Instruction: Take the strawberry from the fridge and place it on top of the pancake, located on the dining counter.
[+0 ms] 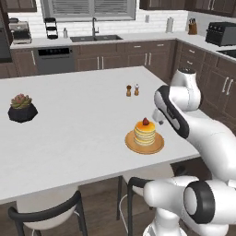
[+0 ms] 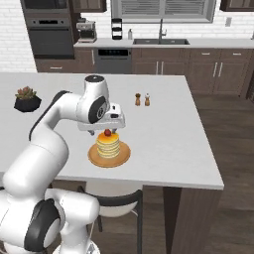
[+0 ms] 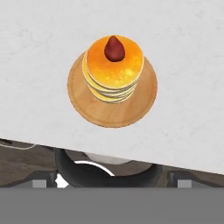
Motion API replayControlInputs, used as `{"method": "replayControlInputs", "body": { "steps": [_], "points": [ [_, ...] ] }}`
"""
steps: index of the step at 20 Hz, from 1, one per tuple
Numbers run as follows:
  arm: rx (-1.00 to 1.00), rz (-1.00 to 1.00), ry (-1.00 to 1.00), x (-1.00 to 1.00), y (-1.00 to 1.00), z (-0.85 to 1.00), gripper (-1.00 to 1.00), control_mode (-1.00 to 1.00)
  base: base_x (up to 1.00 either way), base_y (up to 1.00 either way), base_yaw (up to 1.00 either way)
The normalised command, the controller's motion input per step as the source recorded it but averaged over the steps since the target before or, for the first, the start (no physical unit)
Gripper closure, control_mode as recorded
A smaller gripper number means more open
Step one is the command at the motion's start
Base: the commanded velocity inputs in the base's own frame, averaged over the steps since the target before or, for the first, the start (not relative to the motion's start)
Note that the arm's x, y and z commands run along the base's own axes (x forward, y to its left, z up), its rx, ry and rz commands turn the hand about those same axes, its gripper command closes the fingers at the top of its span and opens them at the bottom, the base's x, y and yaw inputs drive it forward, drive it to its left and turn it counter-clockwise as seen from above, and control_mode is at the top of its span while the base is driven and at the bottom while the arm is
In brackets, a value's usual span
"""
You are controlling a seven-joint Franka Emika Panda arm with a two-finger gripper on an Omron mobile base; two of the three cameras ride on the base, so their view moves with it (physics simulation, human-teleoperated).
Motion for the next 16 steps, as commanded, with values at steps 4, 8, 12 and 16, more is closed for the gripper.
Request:
{"method": "replayControlInputs", "body": {
  "steps": [4, 8, 12, 16],
  "points": [
    [0.00, 0.00, -0.05, -0.15, 0.00, 0.00, -1.00, -1.00, 0.00, 0.00, 0.00],
    [0.00, 0.00, -0.05, -0.14, 0.00, 0.00, -1.00, -1.00, 0.00, 0.00, 0.00],
    [0.00, 0.00, -0.05, -0.13, 0.00, 0.00, -1.00, -1.00, 0.00, 0.00, 0.00],
    [0.00, 0.00, -0.05, -0.13, 0.00, 0.00, -1.00, -1.00, 0.00, 0.00, 0.00]
  ]
}}
